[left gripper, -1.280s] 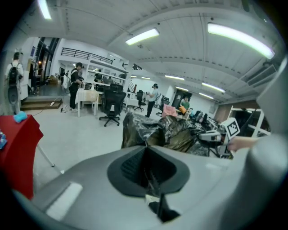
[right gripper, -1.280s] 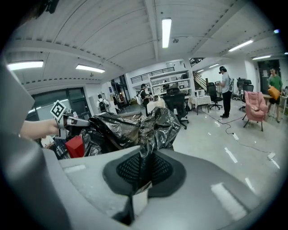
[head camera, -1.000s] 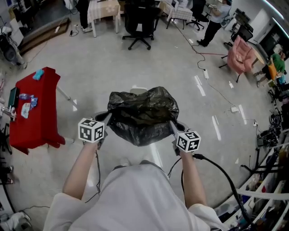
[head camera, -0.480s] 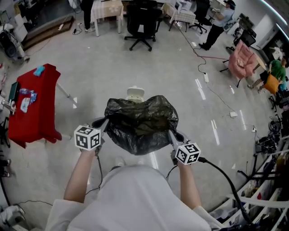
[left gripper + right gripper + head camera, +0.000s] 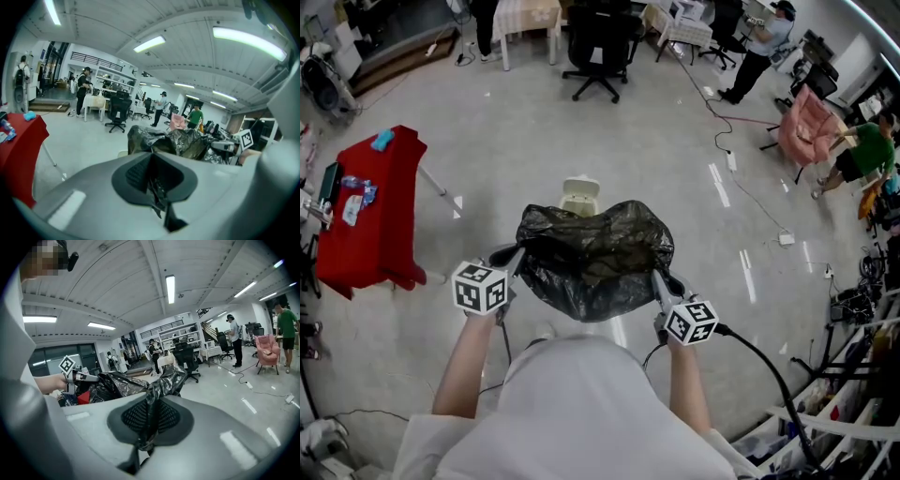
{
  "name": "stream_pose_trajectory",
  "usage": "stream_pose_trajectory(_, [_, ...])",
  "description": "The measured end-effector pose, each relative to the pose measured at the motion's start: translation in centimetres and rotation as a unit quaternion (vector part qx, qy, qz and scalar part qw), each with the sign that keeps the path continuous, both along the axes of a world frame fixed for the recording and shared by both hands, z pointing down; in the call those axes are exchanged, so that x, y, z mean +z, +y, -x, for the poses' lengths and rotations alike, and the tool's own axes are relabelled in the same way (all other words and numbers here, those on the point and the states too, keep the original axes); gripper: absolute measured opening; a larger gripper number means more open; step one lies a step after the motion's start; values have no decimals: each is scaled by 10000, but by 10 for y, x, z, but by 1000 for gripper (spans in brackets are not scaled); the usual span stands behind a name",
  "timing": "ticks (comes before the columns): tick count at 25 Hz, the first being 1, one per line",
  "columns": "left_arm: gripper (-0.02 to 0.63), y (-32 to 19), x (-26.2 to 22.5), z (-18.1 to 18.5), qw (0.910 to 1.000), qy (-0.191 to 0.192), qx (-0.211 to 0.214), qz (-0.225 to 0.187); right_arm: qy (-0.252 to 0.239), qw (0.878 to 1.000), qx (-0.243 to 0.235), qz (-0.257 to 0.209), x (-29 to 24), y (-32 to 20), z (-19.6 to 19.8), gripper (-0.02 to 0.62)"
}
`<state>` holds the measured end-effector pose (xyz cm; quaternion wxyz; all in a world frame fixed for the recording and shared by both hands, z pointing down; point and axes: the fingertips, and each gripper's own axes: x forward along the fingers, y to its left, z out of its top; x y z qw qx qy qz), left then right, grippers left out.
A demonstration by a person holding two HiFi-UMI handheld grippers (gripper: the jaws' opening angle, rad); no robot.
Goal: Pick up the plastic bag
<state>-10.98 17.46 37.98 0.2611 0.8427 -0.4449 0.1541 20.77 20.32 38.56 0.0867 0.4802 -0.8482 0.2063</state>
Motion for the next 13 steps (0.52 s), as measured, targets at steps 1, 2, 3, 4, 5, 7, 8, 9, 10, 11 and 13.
stream_pose_trajectory(1, [8,-1,0,0,10000,0,5,-2,-13,10000,-2,-3,0,-1,1,2])
stream_pose_trajectory(2, [8,-2,0,-1,10000,1,11,-3,-25,10000,-9,-2,1,-2,2,2])
stream_pose_trajectory(3, [8,-2,-1,-1,10000,2,19,-2,-35,10000,-19,2,1,-3,4,2])
stream_pose_trajectory(4, [8,-3,-1,-2,10000,1,29,-1,-41,10000,-30,4,1,-3,5,2])
stream_pose_trajectory(5, [8,-4,-2,-3,10000,-1,41,0,-42,10000,-39,5,1,-4,6,2])
stream_pose_trajectory(7, [8,-5,-3,-5,10000,-11,64,2,-35,10000,-47,-4,0,-5,6,2])
stream_pose_trajectory(8, [8,-6,-3,-5,10000,-14,74,2,-26,10000,-49,-12,0,-5,7,2])
stream_pose_trajectory(9, [8,-7,-3,-6,10000,-16,82,-1,-15,10000,-52,-23,0,-6,7,2])
stream_pose_trajectory(10, [8,-8,-4,-5,10000,-17,89,-7,-5,10000,-58,-33,0,-7,7,2])
stream_pose_trajectory(11, [8,-9,-4,-5,9999,-18,97,-14,3,10000,-66,-42,0,-8,8,2])
stream_pose_trajectory(13, [8,-11,-4,-5,9999,-18,116,-31,16,9999,-85,-59,1,-9,9,2])
